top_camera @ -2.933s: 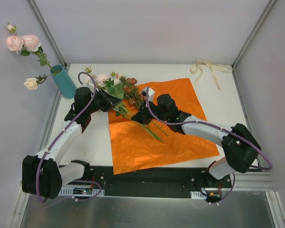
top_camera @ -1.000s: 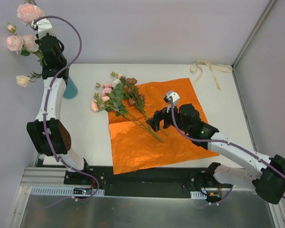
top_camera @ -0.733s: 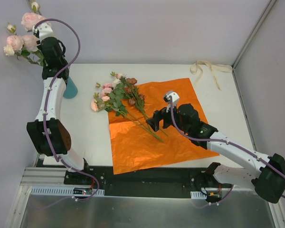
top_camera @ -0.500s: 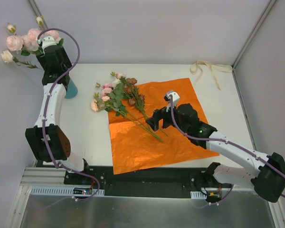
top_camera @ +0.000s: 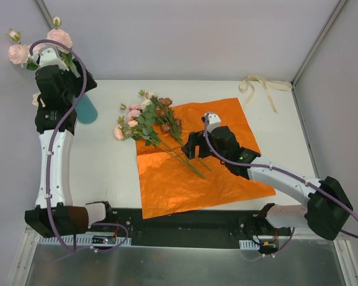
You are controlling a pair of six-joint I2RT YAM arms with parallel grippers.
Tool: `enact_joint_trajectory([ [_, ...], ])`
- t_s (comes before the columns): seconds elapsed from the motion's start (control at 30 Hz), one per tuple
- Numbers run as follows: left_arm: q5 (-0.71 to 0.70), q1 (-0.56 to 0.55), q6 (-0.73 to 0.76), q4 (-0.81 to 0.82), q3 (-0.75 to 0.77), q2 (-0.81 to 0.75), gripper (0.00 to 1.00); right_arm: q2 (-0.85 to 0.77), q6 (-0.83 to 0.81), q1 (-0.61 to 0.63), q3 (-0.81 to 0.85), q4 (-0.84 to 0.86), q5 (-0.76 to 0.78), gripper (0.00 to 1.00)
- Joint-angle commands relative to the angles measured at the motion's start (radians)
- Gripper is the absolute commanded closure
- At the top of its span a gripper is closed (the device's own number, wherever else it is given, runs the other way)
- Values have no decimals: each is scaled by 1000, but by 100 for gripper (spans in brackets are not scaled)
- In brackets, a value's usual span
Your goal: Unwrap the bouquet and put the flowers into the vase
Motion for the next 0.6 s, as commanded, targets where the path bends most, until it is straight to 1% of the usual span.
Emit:
enact_joint_trajectory([
  [0.0,289,8,-141,-29,-52,-89,1,92,109,-28,68,3,10,19],
  [0.17,472,-20,-299,-31,-159,-144,1,225,191,-51,115,2,1,42],
  [0.23,530,-41,-342,-31,-204,-149,1,282,186,-51,135,3,-31,47],
  [0.27,549,-52,-353,-31,-228,-150,1,302,180,-51,143,3,-95,48],
  [0.33,575,-79,-358,-31,-277,-160,1,342,153,-40,161,5,-135,51],
  [0.4,583,-96,-355,-31,-330,-172,1,371,111,-17,173,2,-148,53],
  [0.57,580,-115,-356,-31,-448,-178,1,437,-2,16,222,-18,-175,53],
])
